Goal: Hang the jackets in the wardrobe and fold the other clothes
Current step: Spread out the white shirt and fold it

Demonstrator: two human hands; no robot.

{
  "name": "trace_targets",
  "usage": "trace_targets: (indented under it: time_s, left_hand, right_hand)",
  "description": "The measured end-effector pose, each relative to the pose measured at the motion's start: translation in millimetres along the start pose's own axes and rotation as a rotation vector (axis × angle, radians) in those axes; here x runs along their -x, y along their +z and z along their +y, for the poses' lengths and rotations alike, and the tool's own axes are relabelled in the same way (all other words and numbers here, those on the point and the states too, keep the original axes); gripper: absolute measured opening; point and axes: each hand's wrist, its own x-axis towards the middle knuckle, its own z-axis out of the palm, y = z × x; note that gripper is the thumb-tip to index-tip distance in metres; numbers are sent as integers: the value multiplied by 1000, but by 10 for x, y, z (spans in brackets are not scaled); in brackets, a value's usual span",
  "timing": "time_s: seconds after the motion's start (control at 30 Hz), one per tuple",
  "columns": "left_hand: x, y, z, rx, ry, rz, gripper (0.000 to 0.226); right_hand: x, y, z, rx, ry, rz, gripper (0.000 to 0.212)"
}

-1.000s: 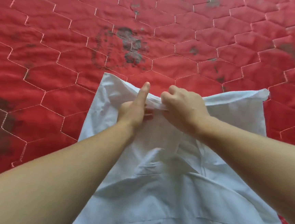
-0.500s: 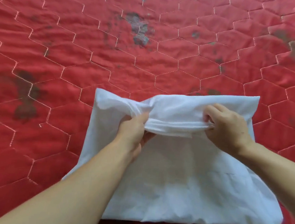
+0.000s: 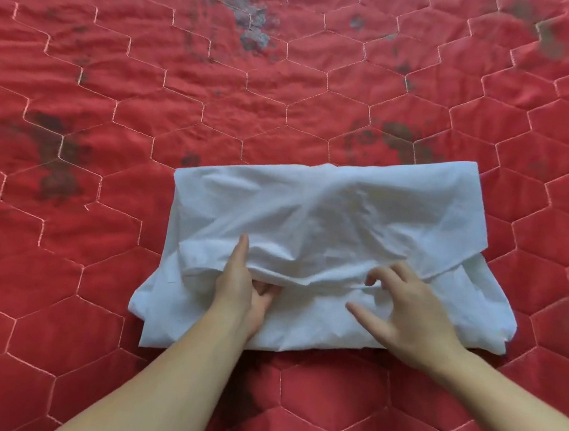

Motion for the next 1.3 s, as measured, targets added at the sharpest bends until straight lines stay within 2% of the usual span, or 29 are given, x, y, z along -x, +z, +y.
trace_targets:
  time_s: [0.07, 0.13, 0.17, 0.23, 0.33, 0.5, 0.67, 0.73, 0.83, 0.9, 1.0, 1.07, 1.17, 1.23, 1.3]
  left_hand:
    - [-53, -47, -16, -18, 14, 38, 34]
    - [-51, -81, -58, -5, 26, 57, 35]
    - [-28, -82, -83, 7, 31, 50, 35]
    - [32, -33, -127, 17, 21, -13, 38]
    - [48, 94, -187, -53, 2, -126, 29]
    - [-44, 107, -122, -98, 28, -109, 22]
    - [17, -110, -158, -65, 84, -79, 26]
    - [37, -225, -252, -77, 62, -57, 31]
    - [56, -368, -404, -123, 35, 12, 34]
    - [64, -429, -492, -114, 5, 41, 35]
    - [57, -452, -566, -92, -25, 48, 32]
    - [49, -453, -582, -88, -24, 47, 31]
    - [73, -457, -545, -102, -15, 31, 30]
    - [96, -467, -522, -102, -9, 35, 28]
    - [123, -482, -516, -93, -5, 27, 27]
  right_hand:
    - [64, 24, -108, -348, 392, 76, 36]
    - [49, 19, -98, -836, 850, 82, 45]
    - [25, 6, -63, -1086, 981, 73, 47]
    - [-61, -42, 8, -1456, 1048, 82, 50]
    - [-271, -113, 77, -1709, 1054, 171, 40]
    - [-563, -123, 236, -1664, 1101, 295, 14]
    - [-184, -228, 131, -1308, 983, 511, 6]
    - [106, -191, 91, -1213, 976, 529, 9]
    - [404, -3, 192, -1159, 1020, 495, 2]
    - [439, 56, 278, -1222, 1051, 467, 12]
    - [316, -17, 371, -1544, 1013, 359, 30]
    - [194, -84, 488, -1640, 1019, 304, 40]
    - [68, -160, 686, -1624, 1086, 517, 52]
    - [67, -262, 742, -1511, 1048, 615, 43]
    - [151, -298, 753, -1433, 1044, 599, 32]
